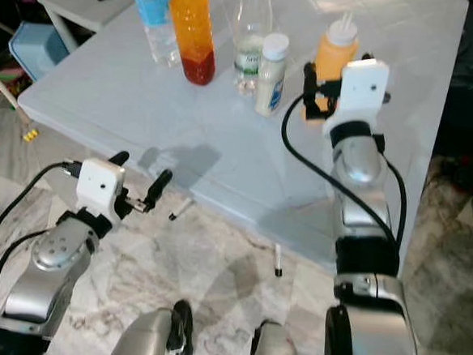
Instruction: Restocking fridge
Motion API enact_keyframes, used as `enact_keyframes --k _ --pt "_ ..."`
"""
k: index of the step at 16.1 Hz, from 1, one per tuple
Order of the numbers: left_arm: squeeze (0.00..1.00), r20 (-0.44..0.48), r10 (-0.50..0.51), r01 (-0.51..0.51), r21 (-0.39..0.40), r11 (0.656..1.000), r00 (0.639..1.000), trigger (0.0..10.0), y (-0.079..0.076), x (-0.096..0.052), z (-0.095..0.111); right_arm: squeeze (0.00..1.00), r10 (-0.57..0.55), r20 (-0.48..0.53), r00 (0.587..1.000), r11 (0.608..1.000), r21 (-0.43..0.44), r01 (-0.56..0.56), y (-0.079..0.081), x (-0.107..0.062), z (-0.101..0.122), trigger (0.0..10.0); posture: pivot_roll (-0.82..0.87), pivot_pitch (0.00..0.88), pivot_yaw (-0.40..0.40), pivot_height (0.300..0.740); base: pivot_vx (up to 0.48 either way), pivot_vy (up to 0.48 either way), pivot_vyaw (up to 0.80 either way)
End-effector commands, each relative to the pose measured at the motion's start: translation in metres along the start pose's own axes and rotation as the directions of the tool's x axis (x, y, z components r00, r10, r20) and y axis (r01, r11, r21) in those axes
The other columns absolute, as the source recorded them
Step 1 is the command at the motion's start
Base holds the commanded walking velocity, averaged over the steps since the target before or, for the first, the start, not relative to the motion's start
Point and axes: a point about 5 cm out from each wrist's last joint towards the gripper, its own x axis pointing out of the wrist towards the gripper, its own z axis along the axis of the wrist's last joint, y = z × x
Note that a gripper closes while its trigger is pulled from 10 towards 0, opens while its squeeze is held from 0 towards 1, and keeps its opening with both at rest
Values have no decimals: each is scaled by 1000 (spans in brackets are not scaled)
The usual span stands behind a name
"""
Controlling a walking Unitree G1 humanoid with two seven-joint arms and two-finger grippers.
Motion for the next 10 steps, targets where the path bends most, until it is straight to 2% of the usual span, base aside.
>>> enact_keyframes --k 1,7,9,10 --pt "0 -8 -3 3 9 1000 1000 10000 1 -2 0 0 7 28 1000 1000 4 -7 0 5 6 10000 44 218 107 740 0 0 0" --pt "0 -14 -16 16 12 1000 1000 10000 1 -3 0 0 -21 38 999 1000 17 20 -6 19 10 10000 50 222 114 740 0 0 0" --pt "0 -16 -18 18 11 1000 1000 10000 0 -3 0 0 -38 21 999 998 52 37 -10 23 8 9725 54 223 117 740 0 0 0" --pt "0 -16 -19 19 11 1000 1000 10000 0 -3 0 0 -41 18 999 997 73 40 -11 26 8 5216 57 225 120 740 0 0 0"
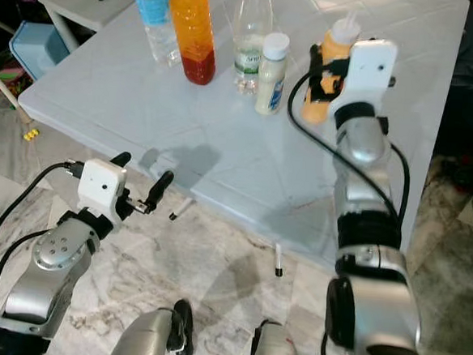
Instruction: Restocking fridge
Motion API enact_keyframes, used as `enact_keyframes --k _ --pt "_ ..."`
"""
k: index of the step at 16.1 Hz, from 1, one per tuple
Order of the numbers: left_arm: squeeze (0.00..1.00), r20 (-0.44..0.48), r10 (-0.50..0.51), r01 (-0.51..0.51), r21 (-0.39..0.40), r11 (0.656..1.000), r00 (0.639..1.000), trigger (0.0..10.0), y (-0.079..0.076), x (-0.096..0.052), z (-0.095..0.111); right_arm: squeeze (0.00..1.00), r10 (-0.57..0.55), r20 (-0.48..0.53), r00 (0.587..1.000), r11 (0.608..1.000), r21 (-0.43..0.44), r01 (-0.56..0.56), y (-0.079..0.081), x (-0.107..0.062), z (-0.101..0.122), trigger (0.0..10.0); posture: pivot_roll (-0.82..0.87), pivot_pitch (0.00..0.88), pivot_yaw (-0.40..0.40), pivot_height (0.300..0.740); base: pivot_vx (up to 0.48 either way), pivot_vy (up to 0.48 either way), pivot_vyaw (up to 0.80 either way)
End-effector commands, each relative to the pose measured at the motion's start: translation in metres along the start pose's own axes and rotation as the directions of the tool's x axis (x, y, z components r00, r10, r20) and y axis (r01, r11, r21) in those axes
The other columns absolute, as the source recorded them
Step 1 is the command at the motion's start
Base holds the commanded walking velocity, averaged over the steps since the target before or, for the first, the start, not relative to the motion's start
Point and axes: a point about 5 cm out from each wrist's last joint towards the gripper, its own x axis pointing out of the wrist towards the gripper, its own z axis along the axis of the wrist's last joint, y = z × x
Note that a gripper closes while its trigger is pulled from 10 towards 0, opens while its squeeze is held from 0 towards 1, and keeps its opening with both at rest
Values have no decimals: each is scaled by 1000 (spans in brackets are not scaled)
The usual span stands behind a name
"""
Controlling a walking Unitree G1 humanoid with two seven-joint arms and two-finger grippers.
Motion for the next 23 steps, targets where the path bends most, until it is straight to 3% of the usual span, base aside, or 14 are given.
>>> enact_keyframes --k 1,3,4,8,9,13,15,16,17,18,21,23 --pt "0 -9 -8 8 10 1000 1000 10000 2 -3 0 0 0 19 1000 1000 14 0 -1 5 4 2196 59 226 122 740 0 0 0" --pt "0 -11 -9 9 11 1000 1000 10000 2 -3 0 0 1 21 1000 1000 13 -1 -2 7 5 1490 61 226 125 740 0 0 0" --pt "0 -12 -10 10 12 1000 1000 10000 3 -3 0 0 1 22 1000 1000 18 -1 -3 9 6 235 62 227 129 740 0 0 0" --pt "0 -12 -15 15 13 1000 1000 10000 3 -2 1 0 17 13 1000 997 74 -18 -2 14 3 588 62 225 128 740 0 0 0" --pt "0 -12 -16 16 13 1000 1000 10000 2 -2 2 0 18 13 1000 996 84 -19 -3 14 3 78 62 226 127 740 0 0 0" --pt "0 -10 -18 18 8 1000 1000 10000 0 0 1 0 29 10 1000 992 124 -30 -2 12 0 0 53 219 124 740 0 0 0" --pt "0 -7 -15 16 3 1000 1000 10000 -2 3 1 0 35 11 999 986 161 -36 -1 11 1 510 44 210 118 740 0 0 0" --pt "0 -5 -15 15 1 1000 1000 10000 -3 4 1 0 52 14 999 983 173 -54 1 10 2 2196 37 201 112 740 0 0 0" --pt "0 -2 -13 13 -2 1000 1000 10000 -4 5 1 0 72 16 997 983 167 -74 5 7 2 8706 31 194 108 740 0 0 0" --pt "0 1 -10 10 -5 1000 1000 10000 -4 7 1 0 99 29 995 981 165 -103 11 4 3 10000 24 186 105 740 0 0 0" --pt "0 13 6 -6 -16 1000 1000 10000 -5 15 0 0 176 66 982 971 151 -185 31 -18 9 10000 -17 141 91 740 0 0 0" --pt "0 17 42 -42 -19 999 999 10000 -4 19 -2 0 201 70 977 962 174 -211 44 -44 11 10000 -37 103 68 740 0 0 0"
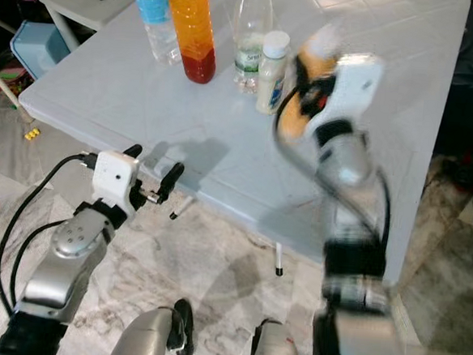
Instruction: Restocking fridge
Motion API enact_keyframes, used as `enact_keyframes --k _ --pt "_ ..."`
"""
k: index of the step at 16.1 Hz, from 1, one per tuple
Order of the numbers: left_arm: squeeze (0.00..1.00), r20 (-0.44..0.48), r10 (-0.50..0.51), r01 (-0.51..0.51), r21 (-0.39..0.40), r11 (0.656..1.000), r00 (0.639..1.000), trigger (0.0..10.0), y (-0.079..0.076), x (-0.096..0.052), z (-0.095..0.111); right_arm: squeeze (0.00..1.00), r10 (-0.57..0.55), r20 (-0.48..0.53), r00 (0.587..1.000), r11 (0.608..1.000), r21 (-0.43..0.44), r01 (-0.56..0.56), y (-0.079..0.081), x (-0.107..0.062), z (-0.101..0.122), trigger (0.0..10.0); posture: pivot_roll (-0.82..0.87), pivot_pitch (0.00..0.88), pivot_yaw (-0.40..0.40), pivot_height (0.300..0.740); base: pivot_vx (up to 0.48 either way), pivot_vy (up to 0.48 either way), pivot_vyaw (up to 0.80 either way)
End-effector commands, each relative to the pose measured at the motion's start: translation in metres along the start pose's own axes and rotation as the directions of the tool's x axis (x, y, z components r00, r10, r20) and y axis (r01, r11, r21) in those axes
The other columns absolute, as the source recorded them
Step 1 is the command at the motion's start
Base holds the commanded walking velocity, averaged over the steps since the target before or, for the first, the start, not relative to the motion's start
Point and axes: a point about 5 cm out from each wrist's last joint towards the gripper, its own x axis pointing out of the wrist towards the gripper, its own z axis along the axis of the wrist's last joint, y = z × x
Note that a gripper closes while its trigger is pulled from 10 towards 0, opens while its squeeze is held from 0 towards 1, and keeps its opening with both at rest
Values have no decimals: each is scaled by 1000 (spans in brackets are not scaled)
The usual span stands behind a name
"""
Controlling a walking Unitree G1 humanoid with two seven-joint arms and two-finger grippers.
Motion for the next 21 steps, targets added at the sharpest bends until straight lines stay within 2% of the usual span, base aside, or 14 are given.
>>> enact_keyframes --k 1,3,5,6,9,10,11,12,15,18,21 --pt "0 -10 27 -27 10 1000 1000 10000 5 -1 -3 0 24 35 999 1000 -3 -23 9 -2 10 10000 -39 93 60 740 0 0 0" --pt "0 1 79 -79 -16 997 997 10000 8 2 -4 0 -90 -27 996 995 36 91 11 -34 2 10000 -45 52 38 740 0 0 0" --pt "0 2 94 -94 -6 996 996 10000 8 4 -7 0 -137 -42 990 990 -25 136 11 -50 -4 10000 -54 35 28 740 -126 0 0" --pt "0 19 93 -93 7 996 996 10000 8 8 -2 0 -151 -38 988 987 -66 148 9 -51 -2 10000 -58 47 31 740 -292 0 0" --pt "0 40 113 -113 17 993 993 10000 15 12 3 0 -201 -103 974 979 -65 196 6 -57 -11 10000 -59 56 30 740 -294 0 0" --pt "0 44 125 -126 20 992 991 10000 19 12 3 0 -220 -155 963 975 -26 219 10 -62 -20 10000 -58 55 31 740 -300 0 0" --pt "0 44 132 -133 17 991 990 10000 20 12 2 0 -220 -161 962 975 -19 220 13 -64 -22 10000 -56 56 26 740 -296 0 0" --pt "0 43 140 -141 15 990 989 10000 20 12 2 0 -191 -182 965 981 -1 194 24 -68 -26 10000 -53 58 22 740 -300 0 0" --pt "0 25 138 -138 1 990 990 10000 15 9 -4 0 -185 -219 958 981 9 192 31 -75 -33 10000 -51 41 18 740 -301 0 0" --pt "0 9 129 -129 -15 992 992 10000 5 7 -12 0 -227 -259 939 974 -36 226 19 -90 -42 10000 -51 6 10 740 -295 0 0" --pt "0 5 149 -149 -8 989 989 10000 12 7 -15 0 -249 -295 923 968 -91 232 8 -109 -51 10000 -52 0 -1 740 -286 0 0"
